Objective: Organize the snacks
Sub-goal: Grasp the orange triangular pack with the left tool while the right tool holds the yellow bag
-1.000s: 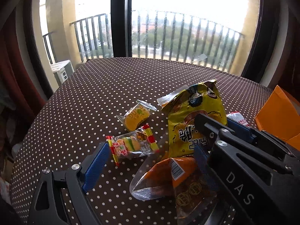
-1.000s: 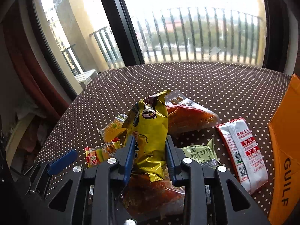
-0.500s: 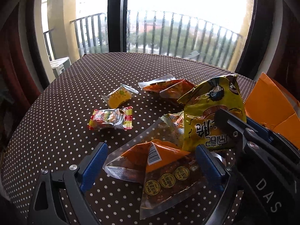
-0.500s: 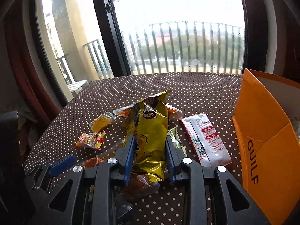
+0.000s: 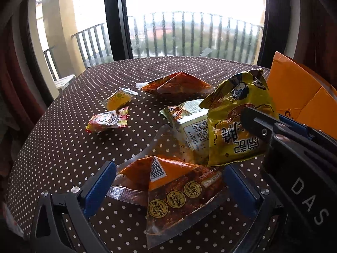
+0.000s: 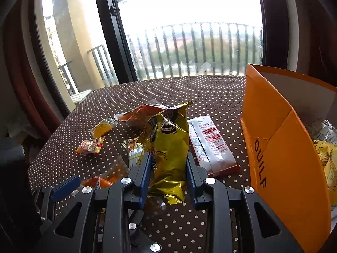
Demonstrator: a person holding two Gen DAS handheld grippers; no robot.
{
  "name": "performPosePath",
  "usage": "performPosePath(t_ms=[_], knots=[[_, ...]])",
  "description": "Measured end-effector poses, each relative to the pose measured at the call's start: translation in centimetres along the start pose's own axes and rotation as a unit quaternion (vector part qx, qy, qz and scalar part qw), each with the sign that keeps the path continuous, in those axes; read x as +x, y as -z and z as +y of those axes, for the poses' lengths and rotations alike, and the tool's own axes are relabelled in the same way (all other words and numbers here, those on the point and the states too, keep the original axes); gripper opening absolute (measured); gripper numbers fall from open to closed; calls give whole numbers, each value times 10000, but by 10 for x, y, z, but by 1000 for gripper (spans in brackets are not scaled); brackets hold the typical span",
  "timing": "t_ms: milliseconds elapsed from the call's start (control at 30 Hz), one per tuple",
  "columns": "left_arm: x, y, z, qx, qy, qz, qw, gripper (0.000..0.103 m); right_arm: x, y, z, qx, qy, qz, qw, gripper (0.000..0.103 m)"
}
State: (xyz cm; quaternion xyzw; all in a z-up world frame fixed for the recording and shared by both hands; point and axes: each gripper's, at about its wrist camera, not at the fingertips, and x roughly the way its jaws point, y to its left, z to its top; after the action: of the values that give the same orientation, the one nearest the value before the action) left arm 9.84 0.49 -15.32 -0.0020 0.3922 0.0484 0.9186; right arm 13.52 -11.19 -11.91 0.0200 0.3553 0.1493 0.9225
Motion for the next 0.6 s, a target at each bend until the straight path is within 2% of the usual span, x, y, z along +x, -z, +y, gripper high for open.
performPosePath(t_ms=[233, 300, 400, 500, 600], knots=[[6, 0, -2, -9, -10, -18, 10000, 102, 1, 2, -2, -6, 64, -37, 10000, 33], [6, 2, -1, -48, 62, 54, 10000, 98, 1, 3, -1, -27, 86, -45, 9999, 33], [6, 1, -1, -39, 0, 34, 10000, 89, 1, 4, 0, -28, 101, -34, 9999, 34], [5, 2, 1, -77, -106, -36, 9999, 73, 0, 4, 0, -43, 127, -32, 9999, 34], [3, 3, 5, -165, 43, -16, 9999, 65, 0, 4, 1, -61, 157, -36, 9999, 34]])
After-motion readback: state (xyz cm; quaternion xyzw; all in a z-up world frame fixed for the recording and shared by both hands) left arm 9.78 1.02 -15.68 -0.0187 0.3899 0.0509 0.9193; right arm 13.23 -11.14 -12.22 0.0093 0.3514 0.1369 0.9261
